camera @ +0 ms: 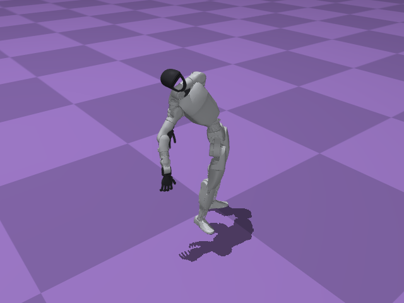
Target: Upper body actions
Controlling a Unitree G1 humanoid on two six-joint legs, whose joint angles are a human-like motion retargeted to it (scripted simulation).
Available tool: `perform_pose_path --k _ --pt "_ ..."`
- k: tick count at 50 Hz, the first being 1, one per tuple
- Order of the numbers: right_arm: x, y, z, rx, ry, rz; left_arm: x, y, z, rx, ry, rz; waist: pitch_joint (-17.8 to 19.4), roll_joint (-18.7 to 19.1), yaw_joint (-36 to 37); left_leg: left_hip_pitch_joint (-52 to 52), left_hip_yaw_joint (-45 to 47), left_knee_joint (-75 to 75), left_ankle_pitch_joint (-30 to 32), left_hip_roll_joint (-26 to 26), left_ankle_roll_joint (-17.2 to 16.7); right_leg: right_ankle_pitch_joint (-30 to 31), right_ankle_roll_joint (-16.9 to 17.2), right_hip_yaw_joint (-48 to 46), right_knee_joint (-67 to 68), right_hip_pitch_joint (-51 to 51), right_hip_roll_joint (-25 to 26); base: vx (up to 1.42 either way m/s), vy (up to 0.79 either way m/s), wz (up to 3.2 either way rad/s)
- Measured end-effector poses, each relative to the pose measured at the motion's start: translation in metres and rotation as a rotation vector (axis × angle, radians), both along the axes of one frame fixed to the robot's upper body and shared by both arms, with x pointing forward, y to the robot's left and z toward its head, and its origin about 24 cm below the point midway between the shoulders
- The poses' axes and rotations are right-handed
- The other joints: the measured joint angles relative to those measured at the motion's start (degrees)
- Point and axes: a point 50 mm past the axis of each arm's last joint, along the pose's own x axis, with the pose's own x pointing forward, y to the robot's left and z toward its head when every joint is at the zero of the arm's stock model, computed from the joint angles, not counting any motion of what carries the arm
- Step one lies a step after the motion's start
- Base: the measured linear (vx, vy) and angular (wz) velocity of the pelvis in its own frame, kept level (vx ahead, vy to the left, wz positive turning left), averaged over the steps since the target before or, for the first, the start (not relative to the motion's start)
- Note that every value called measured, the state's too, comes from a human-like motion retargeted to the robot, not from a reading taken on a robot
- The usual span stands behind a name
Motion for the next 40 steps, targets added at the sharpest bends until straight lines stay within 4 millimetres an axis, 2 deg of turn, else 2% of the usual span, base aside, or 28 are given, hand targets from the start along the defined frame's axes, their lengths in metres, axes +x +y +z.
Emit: perform_pose_path --k 6,10,17,22,32,40 --pt "-0.016 0.002 -0.003 0.024 0.113 -0.027 0.000 0.001 -0.002 0.009 -0.031 -0.024 0.0 0.0 1.1 0.3 -2.0 -0.4 -0.2 -1.7 1.3 0.7 1.6 -2.9 -0.1 1.5 -1.6 0.13 0.14 0.28" --pt "-0.033 0.002 -0.005 0.015 0.242 0.062 0.000 0.002 -0.004 -0.001 -0.067 -0.032 -1.1 -0.1 2.1 1.3 -2.1 -0.6 -0.6 -2.6 1.9 1.3 2.5 -4.0 -0.4 2.6 -2.4 0.10 0.10 0.02" --pt "-0.042 0.002 -0.005 0.012 0.367 0.177 -0.001 0.010 -0.014 0.031 -0.122 -0.062 -3.2 -0.1 3.4 1.2 -0.8 -0.7 -1.5 -3.2 2.9 2.1 3.2 -3.7 -0.5 1.9 -3.1 0.09 0.06 -0.17" --pt "-0.038 -0.004 0.002 -0.036 0.354 0.146 0.000 0.011 -0.016 0.012 -0.154 -0.049 -3.5 0.0 3.7 1.1 2.9 -0.6 -1.7 -3.5 4.0 2.6 3.1 -0.5 -0.9 1.2 -2.8 0.08 0.01 -0.61" --pt "-0.028 -0.016 0.019 -0.126 0.217 -0.042 -0.001 0.008 -0.011 -0.060 -0.189 -0.049 -3.6 0.2 0.8 4.5 5.5 -1.3 -3.4 -2.9 3.6 2.6 2.8 1.8 -0.8 1.4 -1.7 0.03 -0.01 -0.18" --pt "-0.031 -0.018 0.020 -0.134 0.228 -0.047 -0.002 0.007 -0.010 -0.076 -0.201 -0.072 -3.7 0.3 0.5 6.7 7.5 -1.9 -4.1 -2.4 3.3 2.2 2.3 3.8 -0.5 1.6 -0.7 0.03 -0.02 -0.21"
